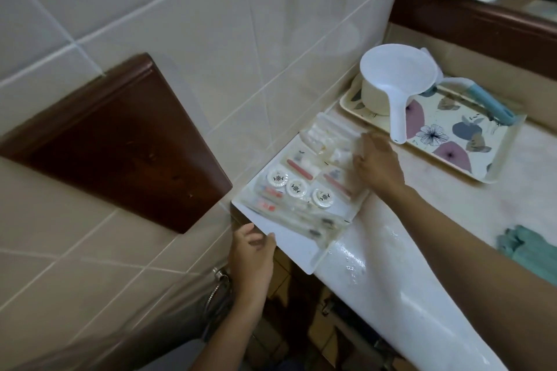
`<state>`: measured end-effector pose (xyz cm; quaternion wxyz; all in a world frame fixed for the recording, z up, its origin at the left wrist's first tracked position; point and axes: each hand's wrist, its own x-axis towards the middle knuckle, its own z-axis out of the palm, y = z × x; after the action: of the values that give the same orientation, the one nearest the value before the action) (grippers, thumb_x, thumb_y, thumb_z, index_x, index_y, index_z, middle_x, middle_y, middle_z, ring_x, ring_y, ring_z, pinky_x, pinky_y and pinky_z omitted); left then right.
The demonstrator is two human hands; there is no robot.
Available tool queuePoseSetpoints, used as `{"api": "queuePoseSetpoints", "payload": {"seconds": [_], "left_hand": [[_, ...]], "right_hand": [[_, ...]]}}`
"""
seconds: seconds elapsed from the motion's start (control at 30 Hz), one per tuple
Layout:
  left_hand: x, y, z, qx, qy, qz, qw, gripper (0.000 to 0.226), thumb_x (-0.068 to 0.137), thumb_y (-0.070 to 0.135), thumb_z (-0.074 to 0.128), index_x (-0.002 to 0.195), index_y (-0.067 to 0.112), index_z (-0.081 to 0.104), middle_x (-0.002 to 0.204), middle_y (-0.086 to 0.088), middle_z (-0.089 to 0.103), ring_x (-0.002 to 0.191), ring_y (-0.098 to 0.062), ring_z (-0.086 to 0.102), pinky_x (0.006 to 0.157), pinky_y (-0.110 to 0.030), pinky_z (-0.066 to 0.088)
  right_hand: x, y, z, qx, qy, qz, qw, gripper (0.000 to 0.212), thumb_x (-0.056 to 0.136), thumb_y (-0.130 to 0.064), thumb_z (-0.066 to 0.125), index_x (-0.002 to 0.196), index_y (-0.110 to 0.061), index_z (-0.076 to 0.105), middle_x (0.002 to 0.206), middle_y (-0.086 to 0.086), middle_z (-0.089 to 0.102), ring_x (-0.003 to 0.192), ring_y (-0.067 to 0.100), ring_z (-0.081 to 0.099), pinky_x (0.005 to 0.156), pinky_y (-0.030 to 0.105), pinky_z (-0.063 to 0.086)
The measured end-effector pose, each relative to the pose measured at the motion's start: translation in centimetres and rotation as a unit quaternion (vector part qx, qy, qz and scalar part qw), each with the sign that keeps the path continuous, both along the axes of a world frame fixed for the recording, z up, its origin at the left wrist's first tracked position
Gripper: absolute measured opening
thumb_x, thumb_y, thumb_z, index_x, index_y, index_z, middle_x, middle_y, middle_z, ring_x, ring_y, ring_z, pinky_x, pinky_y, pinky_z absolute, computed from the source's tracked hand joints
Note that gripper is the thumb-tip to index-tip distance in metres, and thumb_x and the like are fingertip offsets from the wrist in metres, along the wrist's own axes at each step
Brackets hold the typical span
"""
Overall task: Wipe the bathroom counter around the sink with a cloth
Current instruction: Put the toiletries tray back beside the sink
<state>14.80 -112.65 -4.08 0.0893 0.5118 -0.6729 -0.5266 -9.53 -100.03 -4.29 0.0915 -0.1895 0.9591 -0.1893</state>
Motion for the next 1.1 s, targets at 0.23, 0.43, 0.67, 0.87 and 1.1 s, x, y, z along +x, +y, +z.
{"api": "queuePoseSetpoints", "payload": {"seconds": [0.23,0.43,0.67,0.87,1.1], "left_hand": [[-0.9,0.3,-0.3,0.026,-0.005,0.040,0.999,0.026,0.086,0.012,0.068,0.108,0.013,0.055,0.084,0.008,0.068,0.074,-0.002,0.063,0.059,-0.018,0.047],[0.0,-0.1,-0.7,-0.003,-0.014,0.034,0.999,0.018,0.091,0.010,0.060,0.107,0.014,0.053,0.093,-0.001,0.067,0.077,-0.009,0.062,0.056,-0.023,0.044],[0.1,-0.1,-1.1,-0.037,-0.055,-0.006,0.998,0.016,0.091,0.009,0.058,0.106,0.015,0.059,0.086,0.002,0.066,0.073,-0.016,0.061,0.057,-0.028,0.041],[-1.4,2.0,-0.4,-0.052,-0.060,-0.088,0.993,0.020,0.090,0.007,0.058,0.109,0.009,0.061,0.091,-0.007,0.066,0.077,-0.023,0.054,0.067,-0.030,0.036],[-4.9,8.4,1.0,-0.052,-0.022,-0.228,0.972,0.018,0.089,0.010,0.059,0.101,0.023,0.061,0.085,0.004,0.062,0.070,-0.011,0.055,0.062,-0.029,0.040]], "right_hand": [[-0.2,-1.1,-0.6,0.032,0.007,-0.039,0.999,0.033,0.091,-0.015,0.041,0.120,0.000,0.048,0.128,0.019,0.044,0.110,0.038,0.042,0.086,0.045,0.039],[2.6,1.9,-1.6,0.032,0.018,-0.099,0.994,0.029,0.094,-0.014,0.039,0.118,-0.005,0.053,0.120,0.017,0.047,0.108,0.036,0.041,0.082,0.044,0.036],[7.5,7.6,-1.9,-0.064,-0.041,-0.258,0.963,0.021,0.093,-0.010,0.041,0.104,-0.003,0.058,0.109,0.015,0.054,0.098,0.034,0.051,0.073,0.035,0.038],[13.6,13.8,-1.4,-0.067,-0.046,-0.392,0.917,0.014,0.089,-0.007,0.042,0.077,-0.009,0.049,0.086,0.009,0.055,0.068,0.023,0.046,0.055,0.032,0.029],[20.3,22.7,0.9,-0.143,-0.034,-0.509,0.848,0.015,0.089,-0.009,0.045,0.075,-0.011,0.050,0.079,0.008,0.057,0.068,0.023,0.050,0.051,0.031,0.031]]}}
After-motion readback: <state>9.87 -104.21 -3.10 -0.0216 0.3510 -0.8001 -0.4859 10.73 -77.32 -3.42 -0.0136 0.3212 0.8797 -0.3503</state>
